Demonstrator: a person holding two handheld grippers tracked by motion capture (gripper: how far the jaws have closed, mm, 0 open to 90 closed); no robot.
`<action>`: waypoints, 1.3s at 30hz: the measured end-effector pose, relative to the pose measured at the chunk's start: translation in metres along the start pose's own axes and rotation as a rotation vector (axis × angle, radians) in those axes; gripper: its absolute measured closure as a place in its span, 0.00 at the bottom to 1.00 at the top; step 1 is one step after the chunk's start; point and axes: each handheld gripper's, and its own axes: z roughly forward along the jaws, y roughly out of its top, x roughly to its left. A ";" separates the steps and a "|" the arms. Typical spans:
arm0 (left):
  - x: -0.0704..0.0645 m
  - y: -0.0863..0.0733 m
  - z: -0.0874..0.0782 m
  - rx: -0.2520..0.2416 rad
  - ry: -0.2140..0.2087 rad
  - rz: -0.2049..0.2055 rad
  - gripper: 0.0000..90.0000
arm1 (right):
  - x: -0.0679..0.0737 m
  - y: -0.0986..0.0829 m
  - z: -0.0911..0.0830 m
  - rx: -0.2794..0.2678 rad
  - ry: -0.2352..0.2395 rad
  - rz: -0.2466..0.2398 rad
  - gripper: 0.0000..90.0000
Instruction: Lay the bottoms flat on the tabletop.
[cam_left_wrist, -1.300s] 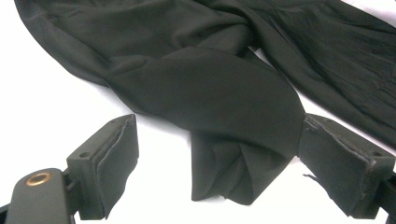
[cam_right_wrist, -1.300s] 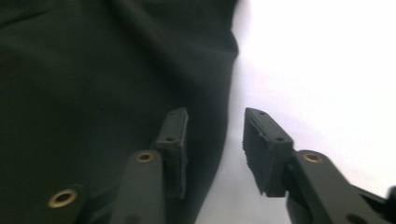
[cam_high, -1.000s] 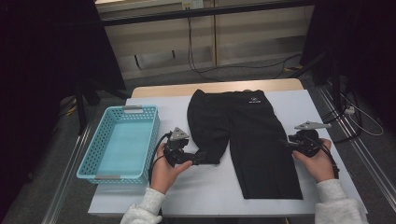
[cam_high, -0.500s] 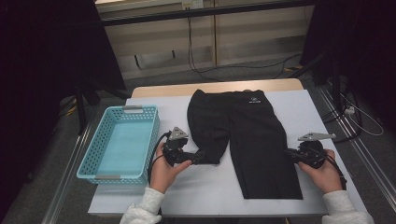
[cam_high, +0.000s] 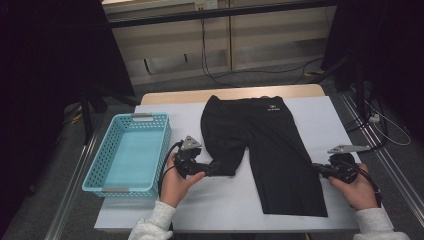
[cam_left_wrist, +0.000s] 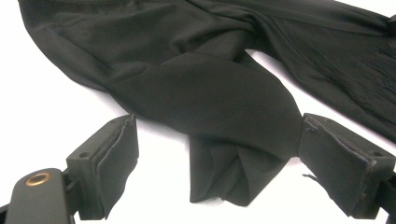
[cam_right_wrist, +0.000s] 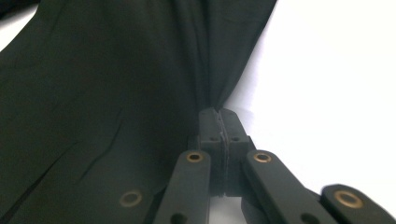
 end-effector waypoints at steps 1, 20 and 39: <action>0.000 0.000 0.000 -0.001 0.000 0.000 0.14 | 0.000 -0.001 -0.001 0.002 0.005 -0.002 1.00; 0.006 -0.007 0.002 0.015 0.034 -0.018 0.14 | 0.024 0.015 0.004 -0.107 -0.011 -0.100 0.44; 0.003 -0.018 0.020 0.082 0.037 0.028 0.55 | 0.050 0.024 0.014 -0.154 0.023 -0.150 0.32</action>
